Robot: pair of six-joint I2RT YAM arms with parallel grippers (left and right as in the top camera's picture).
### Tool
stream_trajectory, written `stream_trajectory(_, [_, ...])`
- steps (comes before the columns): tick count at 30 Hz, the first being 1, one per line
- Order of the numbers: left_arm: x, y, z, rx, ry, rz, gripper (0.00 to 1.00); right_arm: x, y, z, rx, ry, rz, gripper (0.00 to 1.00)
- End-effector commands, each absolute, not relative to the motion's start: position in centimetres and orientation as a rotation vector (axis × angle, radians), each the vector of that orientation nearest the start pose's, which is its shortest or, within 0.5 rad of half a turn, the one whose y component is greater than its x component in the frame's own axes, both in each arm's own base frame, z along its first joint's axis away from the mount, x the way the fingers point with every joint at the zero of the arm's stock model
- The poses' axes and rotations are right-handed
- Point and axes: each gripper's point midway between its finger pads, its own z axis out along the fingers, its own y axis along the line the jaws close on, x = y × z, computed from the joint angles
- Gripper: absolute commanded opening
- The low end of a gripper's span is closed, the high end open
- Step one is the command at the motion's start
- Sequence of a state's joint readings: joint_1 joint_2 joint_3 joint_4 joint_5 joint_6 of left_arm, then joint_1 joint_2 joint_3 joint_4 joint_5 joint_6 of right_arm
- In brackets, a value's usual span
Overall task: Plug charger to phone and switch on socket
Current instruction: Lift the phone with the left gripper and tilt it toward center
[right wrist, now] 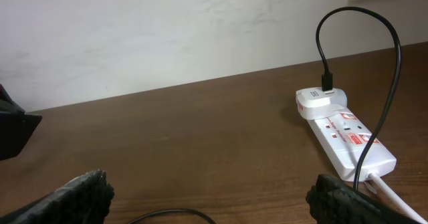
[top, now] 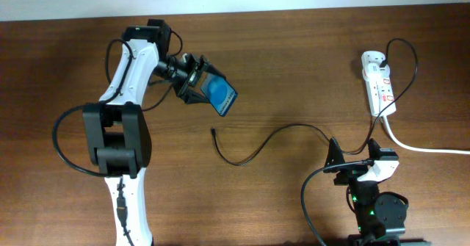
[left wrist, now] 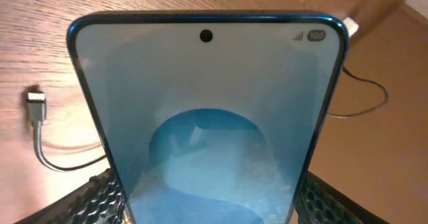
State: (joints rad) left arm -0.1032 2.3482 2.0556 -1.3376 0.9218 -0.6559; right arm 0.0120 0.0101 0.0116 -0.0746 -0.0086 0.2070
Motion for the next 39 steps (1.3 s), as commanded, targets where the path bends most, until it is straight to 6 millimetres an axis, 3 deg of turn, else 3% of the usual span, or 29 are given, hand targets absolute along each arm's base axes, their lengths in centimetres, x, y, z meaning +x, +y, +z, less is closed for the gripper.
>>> stream_trajectory(1, [43.5,-18.6,12.8,-0.920,3.023,-1.566,0.00,24.6,0.7,15.6,0.145,1.644,0.184,0.98])
stream_trajectory(4, [43.4,-19.4,14.2,-0.947,2.983,-1.717,0.00,24.6,0.7,15.6,0.145,1.644,0.184,0.98])
stream_trajectory(8, [43.0,-19.4,14.2,-1.159,3.000,-1.706,0.00,24.6,0.7,15.6,0.145,1.644,0.184,0.98])
stream_trajectory(10, [42.7,-19.4,14.3,-1.182,3.009,-1.708,0.00,24.6,0.7,15.6,0.145,1.644,0.184,0.98])
stream_trajectory(14, [41.9,-20.3,16.8,-1.267,2.955,-1.960,0.00,24.6,0.7,15.6,0.145,1.644,0.184,0.98])
stream_trajectory(23, [39.9,-20.5,18.6,-1.548,2.957,-2.064,0.00,24.6,0.7,15.6,0.145,1.644,0.184,0.99])
stream_trajectory(39, [39.9,-20.5,18.6,-1.554,2.962,-2.056,0.00,24.6,0.7,15.6,0.145,1.644,0.184,0.99])
